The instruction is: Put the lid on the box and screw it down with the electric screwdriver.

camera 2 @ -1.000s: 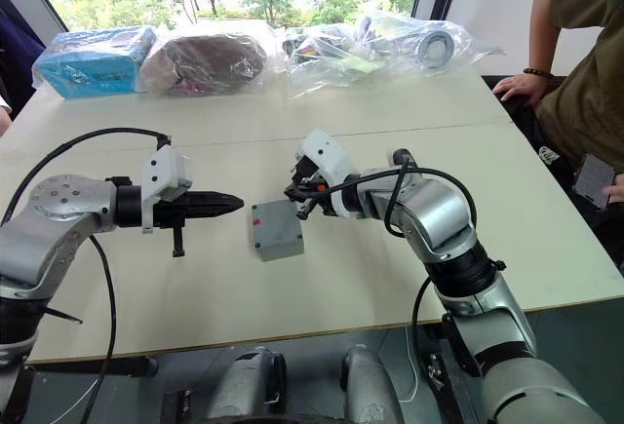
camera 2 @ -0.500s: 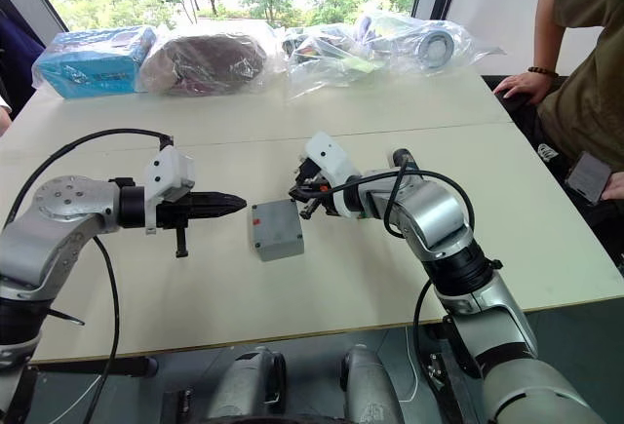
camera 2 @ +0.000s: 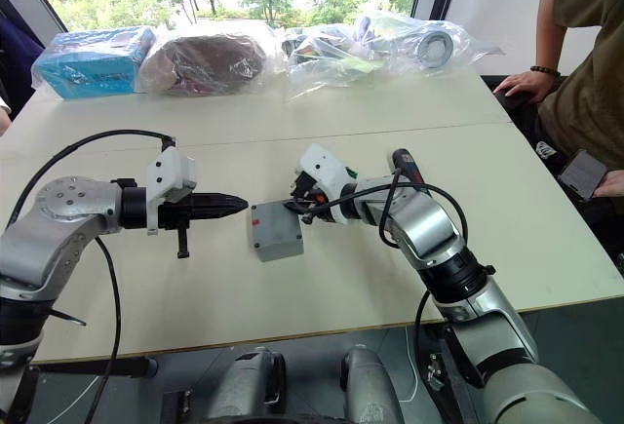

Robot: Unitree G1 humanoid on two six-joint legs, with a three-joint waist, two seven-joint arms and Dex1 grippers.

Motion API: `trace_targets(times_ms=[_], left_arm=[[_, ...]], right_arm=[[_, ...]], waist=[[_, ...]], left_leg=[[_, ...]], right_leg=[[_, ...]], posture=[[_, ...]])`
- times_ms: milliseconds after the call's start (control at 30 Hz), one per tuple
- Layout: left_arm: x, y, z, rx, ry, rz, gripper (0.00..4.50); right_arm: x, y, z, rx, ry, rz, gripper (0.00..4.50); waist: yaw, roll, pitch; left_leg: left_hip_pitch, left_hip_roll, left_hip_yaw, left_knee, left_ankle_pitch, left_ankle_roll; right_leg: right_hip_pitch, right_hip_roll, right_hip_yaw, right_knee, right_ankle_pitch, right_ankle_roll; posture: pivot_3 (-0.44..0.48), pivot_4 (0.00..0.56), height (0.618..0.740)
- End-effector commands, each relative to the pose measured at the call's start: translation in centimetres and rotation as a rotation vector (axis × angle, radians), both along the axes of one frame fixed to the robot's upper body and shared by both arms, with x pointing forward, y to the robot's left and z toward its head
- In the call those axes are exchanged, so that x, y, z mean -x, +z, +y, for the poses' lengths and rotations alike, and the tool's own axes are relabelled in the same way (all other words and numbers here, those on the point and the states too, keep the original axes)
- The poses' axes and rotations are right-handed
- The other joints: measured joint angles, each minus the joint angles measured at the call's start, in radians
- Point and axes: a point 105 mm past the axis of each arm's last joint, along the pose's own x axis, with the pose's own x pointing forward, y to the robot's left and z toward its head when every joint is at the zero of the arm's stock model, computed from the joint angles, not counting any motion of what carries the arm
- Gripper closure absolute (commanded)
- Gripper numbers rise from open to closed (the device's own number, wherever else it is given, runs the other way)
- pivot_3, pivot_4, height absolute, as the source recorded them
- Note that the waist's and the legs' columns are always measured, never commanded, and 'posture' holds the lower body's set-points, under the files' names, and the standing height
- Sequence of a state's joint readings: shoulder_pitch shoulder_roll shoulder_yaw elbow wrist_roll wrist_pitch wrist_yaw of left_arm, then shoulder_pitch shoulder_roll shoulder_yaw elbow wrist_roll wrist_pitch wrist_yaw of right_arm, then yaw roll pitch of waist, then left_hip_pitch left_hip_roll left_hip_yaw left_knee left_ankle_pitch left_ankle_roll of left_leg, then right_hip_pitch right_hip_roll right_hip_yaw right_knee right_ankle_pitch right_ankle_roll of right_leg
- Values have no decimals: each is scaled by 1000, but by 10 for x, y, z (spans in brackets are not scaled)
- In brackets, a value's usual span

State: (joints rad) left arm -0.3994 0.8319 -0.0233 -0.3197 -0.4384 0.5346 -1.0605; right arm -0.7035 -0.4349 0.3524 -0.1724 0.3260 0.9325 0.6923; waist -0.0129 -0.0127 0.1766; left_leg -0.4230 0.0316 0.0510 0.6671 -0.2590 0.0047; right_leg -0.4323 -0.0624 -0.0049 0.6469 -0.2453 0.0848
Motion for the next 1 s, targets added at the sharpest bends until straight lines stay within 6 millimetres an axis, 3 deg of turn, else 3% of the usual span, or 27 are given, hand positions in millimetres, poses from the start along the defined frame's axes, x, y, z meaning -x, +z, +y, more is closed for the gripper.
trace_targets(times_ms=[33,133,167,300,433,533,767,1000], left_arm=[[3,8,-6,2,-26,-41,4500],[4,9,-8,10,-38,-45,4500],[4,12,-11,19,-52,-51,4500],[7,31,-24,75,-134,-86,4500],[9,41,-33,100,-186,-115,4500],[8,43,-38,106,-204,-134,4500],[8,45,-49,124,-221,-171,4500],[7,39,-49,131,-183,-175,4500]], right_arm=[[2,9,-8,9,-2,-30,1267],[0,24,-23,16,-41,-66,167],[-2,33,-36,32,-67,-83,80],[-7,64,-96,156,-197,-92,80],[-17,69,-150,305,-385,19,80],[-26,66,-178,385,-507,94,80],[-41,35,-201,428,-650,344,80],[-48,12,-194,452,-632,514,80]], waist=[[1,0,0],[3,0,0],[3,0,0],[11,1,1],[1,0,1],[-5,0,1],[-2,0,1],[-1,1,1]], left_leg=[[0,0,0,0,0,0],[0,0,0,0,0,0],[0,0,0,0,0,0],[-2,-1,0,1,0,0],[-1,-1,0,0,0,0],[0,0,1,-1,0,0],[0,0,1,-1,0,0],[-2,-1,2,0,0,0]], right_leg=[[0,0,0,0,0,0],[0,0,0,0,0,0],[0,-1,0,0,0,0],[0,-1,0,0,0,0],[0,0,0,-1,0,0],[0,1,1,-1,-1,-1],[-1,2,2,-1,-1,-1],[-2,1,2,-1,0,-1]], posture=[[0,150,740],[0,150,740],[0,150,740],[0,150,740],[0,150,740],[0,150,740],[0,150,740],[0,150,740]])
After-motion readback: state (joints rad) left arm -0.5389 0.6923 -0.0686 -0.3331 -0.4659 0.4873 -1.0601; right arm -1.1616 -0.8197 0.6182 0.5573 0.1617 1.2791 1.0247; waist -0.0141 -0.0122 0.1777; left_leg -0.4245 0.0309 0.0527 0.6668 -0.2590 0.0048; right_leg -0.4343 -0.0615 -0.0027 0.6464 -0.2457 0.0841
